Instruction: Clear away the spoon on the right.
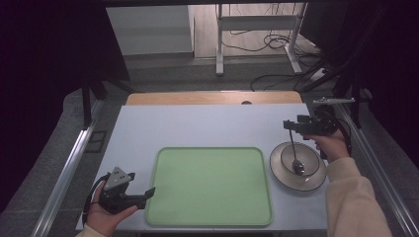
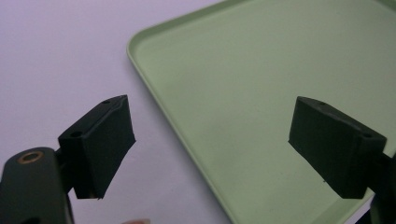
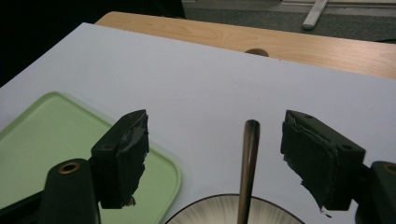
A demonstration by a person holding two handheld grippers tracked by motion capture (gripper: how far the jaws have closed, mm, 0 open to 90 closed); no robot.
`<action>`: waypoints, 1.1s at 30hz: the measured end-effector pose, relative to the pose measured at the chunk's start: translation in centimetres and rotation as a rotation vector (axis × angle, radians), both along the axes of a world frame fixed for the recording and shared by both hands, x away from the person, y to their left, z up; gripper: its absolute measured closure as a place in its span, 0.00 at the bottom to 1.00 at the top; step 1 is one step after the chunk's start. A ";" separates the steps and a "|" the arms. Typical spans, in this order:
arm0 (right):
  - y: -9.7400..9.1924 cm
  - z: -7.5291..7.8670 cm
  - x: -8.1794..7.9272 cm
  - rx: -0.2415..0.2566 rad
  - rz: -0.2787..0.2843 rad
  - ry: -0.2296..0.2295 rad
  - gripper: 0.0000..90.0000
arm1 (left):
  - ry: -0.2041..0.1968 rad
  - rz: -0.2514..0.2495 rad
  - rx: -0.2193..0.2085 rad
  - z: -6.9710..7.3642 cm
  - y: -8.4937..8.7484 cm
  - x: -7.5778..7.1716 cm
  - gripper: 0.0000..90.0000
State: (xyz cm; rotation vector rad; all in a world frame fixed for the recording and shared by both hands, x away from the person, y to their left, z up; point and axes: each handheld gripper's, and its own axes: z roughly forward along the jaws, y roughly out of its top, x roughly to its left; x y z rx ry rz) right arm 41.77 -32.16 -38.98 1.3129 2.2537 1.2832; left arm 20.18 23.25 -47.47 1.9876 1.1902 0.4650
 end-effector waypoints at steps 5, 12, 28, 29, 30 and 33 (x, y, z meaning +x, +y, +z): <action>-0.6 -0.3 0.6 0.004 -0.022 0.017 0.25 | 0.002 -0.008 0.003 -0.1 -0.2 0.0 0.15; -1.4 -1.5 2.2 -0.013 -0.064 0.058 0.25 | -0.005 -0.007 0.000 0.0 -0.1 0.0 0.15; -1.0 -3.8 4.0 0.006 -0.014 0.132 0.50 | -0.008 -0.001 -0.001 0.1 0.2 -0.1 0.15; -1.0 -3.8 4.0 0.006 -0.014 0.132 0.50 | -0.008 -0.001 -0.001 0.1 0.2 -0.1 0.15; -1.0 -3.9 4.0 -0.004 -0.010 0.147 0.56 | -0.008 -0.001 0.000 0.1 0.2 -0.1 0.15; -1.0 -4.1 4.0 -0.005 0.001 0.164 0.66 | -0.009 0.001 -0.001 0.2 0.2 -0.1 0.15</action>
